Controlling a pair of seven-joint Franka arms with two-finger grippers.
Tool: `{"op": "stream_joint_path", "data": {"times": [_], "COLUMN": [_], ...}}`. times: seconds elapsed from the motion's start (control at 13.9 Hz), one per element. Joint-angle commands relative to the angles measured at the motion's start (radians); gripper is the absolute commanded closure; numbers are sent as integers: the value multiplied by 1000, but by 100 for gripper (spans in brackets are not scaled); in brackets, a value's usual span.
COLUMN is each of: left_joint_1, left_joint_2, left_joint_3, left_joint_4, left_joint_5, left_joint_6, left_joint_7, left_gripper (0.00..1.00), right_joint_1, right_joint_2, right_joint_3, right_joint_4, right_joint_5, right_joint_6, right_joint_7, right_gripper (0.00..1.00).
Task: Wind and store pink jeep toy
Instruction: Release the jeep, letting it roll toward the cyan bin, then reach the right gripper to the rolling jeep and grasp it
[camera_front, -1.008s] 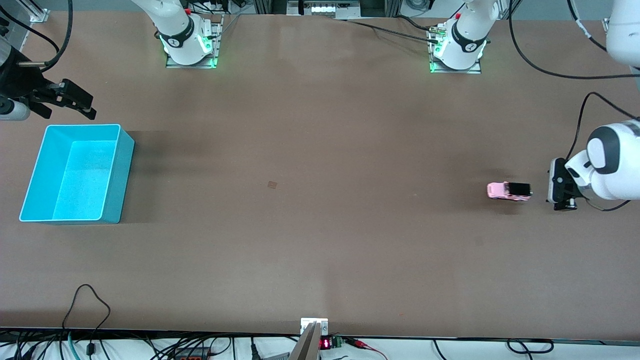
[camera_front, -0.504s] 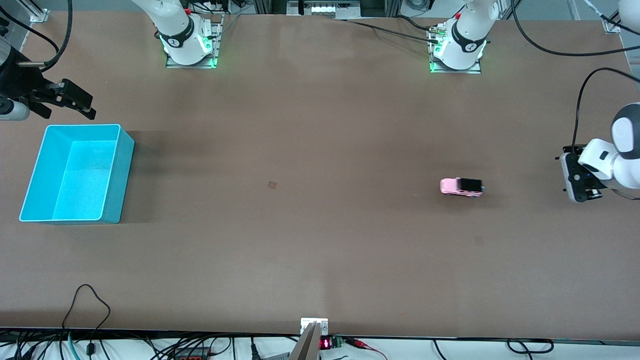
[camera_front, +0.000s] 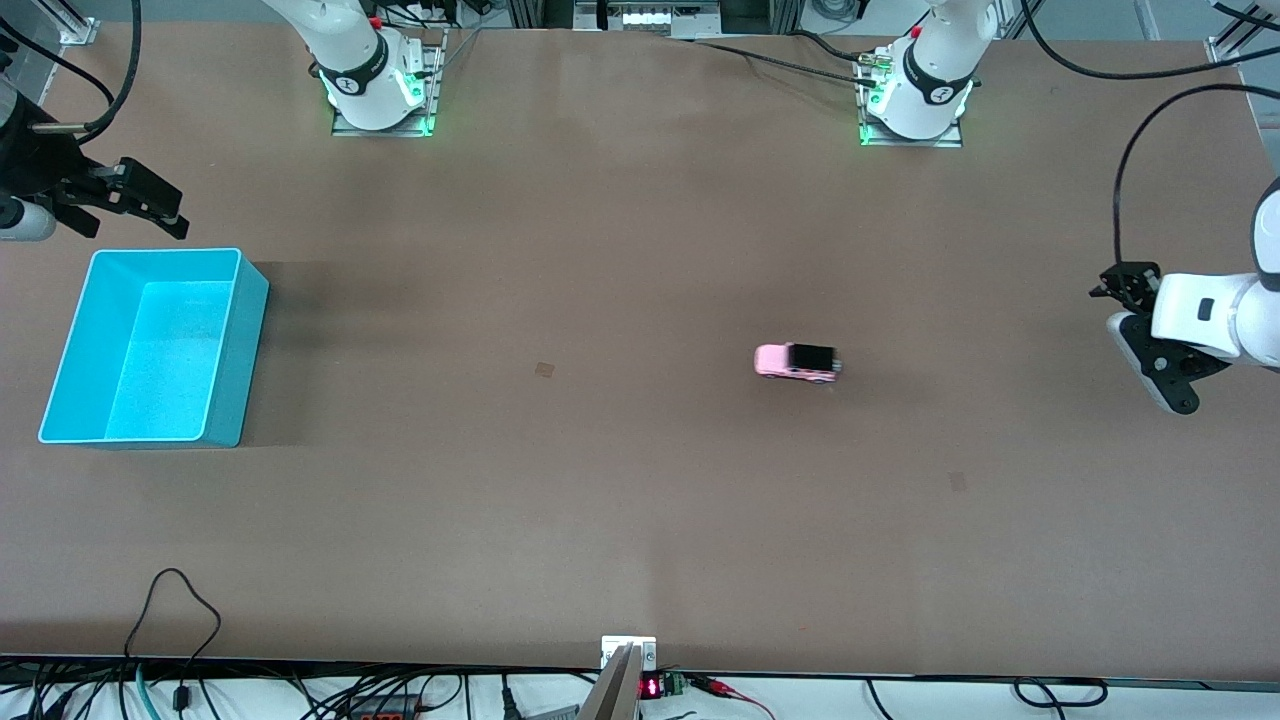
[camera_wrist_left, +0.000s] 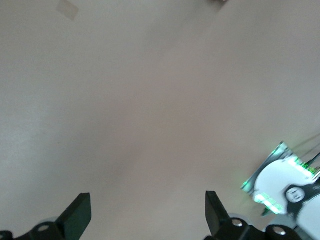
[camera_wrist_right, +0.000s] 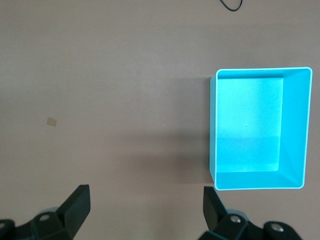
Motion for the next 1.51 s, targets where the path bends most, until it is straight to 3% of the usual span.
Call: {"op": "stream_joint_path", "data": {"times": [0.0,0.36,0.65,0.79,1.08,1.44], "left_joint_1": [-60,-246,-331,-355,-378,-425], "left_joint_2": [-44,-185,-329,-383,-489,-483], "left_joint_3": [-26,128,234,280,285,339], "left_joint_4": [39,3,-145,-216,-331,-316], "left_joint_5": [4,-40,-96,-139,-140,-137], "left_joint_6": [-46,-23,212,245,245,234], "left_joint_7": [-181,-586,-839,-846,-864,-849], "left_gripper": [0,0,0,0,0,0], "right_joint_1": [-8,-8,-8,-8,-9,-6], "right_joint_2": [-11,-11,-8,-6,-2,9], "right_joint_3": [2,-1,-2,-2,-2,-2], "right_joint_4": [-2,-2,-3,-6,-14,-45], "right_joint_5": [0,0,0,0,0,-1], "right_joint_6": [-3,-4,-3,-1,2,21], "right_joint_7": [-19,-21,-21,-24,-27,-29], "right_gripper": [0,0,0,0,0,0]}}
